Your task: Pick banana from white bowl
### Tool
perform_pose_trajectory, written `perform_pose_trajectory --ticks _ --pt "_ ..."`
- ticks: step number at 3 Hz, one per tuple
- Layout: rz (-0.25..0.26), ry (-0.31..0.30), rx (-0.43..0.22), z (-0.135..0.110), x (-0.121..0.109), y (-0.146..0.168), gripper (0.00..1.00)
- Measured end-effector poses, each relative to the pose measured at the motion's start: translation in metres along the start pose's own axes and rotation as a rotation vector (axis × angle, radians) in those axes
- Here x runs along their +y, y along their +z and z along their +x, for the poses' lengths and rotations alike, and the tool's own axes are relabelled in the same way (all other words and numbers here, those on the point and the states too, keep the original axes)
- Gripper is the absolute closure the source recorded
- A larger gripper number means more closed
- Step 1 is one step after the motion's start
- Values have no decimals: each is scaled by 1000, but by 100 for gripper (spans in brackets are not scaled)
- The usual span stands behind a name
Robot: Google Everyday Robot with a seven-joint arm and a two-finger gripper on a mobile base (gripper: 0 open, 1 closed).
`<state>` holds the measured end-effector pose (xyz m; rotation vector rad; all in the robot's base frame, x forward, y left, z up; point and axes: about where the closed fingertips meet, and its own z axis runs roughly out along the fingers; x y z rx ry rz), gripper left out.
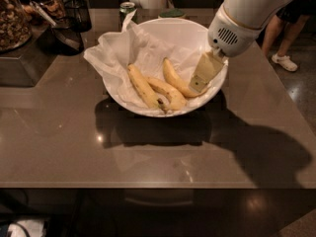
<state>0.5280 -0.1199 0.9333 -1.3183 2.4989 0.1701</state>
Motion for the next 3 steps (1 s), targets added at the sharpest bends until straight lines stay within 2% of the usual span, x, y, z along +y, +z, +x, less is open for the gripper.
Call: perform_pose_trajectory --ticks 3 --pt "-117 45 4 5 3 36 36"
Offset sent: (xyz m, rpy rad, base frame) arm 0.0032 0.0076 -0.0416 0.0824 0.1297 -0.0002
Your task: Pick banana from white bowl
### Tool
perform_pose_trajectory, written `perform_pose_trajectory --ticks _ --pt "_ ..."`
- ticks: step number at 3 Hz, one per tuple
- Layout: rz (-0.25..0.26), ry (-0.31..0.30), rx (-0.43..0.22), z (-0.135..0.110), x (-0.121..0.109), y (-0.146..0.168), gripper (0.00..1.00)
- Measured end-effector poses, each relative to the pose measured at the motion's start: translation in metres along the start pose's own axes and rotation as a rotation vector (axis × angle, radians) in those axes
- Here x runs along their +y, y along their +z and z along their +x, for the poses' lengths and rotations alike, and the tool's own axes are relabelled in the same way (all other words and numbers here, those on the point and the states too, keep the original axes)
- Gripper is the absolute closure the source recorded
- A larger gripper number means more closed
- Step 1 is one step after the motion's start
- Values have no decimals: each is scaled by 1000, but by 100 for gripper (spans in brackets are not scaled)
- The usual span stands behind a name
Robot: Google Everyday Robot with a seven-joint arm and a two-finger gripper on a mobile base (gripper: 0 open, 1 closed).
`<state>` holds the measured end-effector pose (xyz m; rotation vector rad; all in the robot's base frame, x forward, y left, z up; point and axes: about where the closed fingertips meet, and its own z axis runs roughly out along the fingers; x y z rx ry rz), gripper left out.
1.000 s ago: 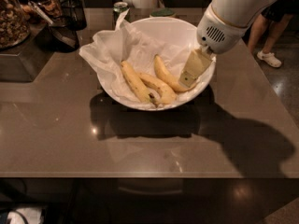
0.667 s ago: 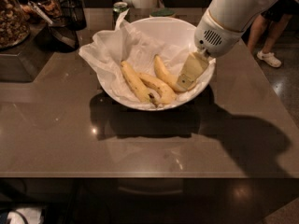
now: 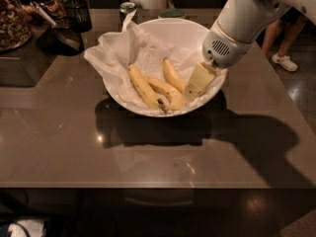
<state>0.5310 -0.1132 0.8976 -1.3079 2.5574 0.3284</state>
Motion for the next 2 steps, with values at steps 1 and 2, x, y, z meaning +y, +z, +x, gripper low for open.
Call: perform_pose_trajectory --ticks 1,2 --pt "-10 1 8 1 0 5 54" --pt "-15 0 10 2 -1 9 77"
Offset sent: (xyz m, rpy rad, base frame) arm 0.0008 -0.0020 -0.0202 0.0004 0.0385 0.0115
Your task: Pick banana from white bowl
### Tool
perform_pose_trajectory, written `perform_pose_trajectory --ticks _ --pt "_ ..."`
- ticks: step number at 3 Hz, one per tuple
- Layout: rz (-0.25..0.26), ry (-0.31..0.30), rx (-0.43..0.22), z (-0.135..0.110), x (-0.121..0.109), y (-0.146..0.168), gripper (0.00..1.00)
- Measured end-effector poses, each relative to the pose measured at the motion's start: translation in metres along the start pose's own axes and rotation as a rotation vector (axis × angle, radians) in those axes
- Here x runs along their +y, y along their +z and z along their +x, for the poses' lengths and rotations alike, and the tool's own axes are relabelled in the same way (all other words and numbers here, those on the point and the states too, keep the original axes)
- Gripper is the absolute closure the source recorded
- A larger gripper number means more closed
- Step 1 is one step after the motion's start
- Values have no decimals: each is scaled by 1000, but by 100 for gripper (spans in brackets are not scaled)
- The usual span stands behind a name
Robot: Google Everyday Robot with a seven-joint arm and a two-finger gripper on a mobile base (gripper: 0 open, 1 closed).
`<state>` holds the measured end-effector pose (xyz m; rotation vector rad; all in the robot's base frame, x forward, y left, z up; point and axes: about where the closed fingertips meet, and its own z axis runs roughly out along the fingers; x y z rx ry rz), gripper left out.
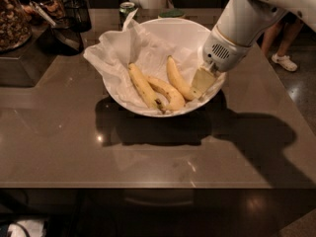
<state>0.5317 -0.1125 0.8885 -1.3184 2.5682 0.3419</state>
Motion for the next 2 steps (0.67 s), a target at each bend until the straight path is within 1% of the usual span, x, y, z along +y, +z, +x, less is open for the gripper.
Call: perform_pose_trajectory --ticks 1,2 --pt "-4 1 -2 2 -1 3 99" --pt "-4 1 -2 1 -1 3 100"
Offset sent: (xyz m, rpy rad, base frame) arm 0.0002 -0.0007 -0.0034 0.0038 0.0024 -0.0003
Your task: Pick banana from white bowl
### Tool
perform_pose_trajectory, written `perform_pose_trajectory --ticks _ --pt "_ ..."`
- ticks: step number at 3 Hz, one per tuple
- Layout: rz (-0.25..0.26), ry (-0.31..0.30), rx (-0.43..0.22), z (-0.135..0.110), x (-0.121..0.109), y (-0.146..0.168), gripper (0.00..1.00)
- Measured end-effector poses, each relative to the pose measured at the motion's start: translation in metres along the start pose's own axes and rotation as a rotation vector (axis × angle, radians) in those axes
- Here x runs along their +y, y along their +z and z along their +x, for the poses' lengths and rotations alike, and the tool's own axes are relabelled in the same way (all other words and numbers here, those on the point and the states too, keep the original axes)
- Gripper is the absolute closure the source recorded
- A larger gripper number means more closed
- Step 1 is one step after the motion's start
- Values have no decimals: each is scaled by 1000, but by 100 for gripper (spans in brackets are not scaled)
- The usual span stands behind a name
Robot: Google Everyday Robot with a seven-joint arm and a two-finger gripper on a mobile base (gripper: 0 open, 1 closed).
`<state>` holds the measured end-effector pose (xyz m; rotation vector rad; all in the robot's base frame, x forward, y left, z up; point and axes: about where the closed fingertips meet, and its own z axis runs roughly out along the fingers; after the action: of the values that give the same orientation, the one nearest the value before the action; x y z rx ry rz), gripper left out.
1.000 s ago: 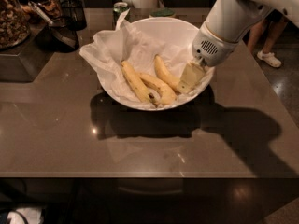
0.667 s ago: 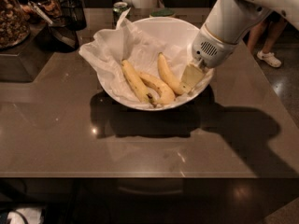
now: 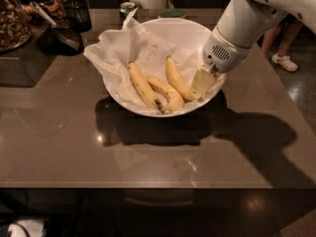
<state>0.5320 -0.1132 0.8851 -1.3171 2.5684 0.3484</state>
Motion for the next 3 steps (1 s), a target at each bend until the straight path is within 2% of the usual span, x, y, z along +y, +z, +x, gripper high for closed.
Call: perform_pose_trajectory --ticks 1,3 --pt "73 -40 -24 -10 7 -24 100" --pt "304 -186 -171 -28 46 -113 100"
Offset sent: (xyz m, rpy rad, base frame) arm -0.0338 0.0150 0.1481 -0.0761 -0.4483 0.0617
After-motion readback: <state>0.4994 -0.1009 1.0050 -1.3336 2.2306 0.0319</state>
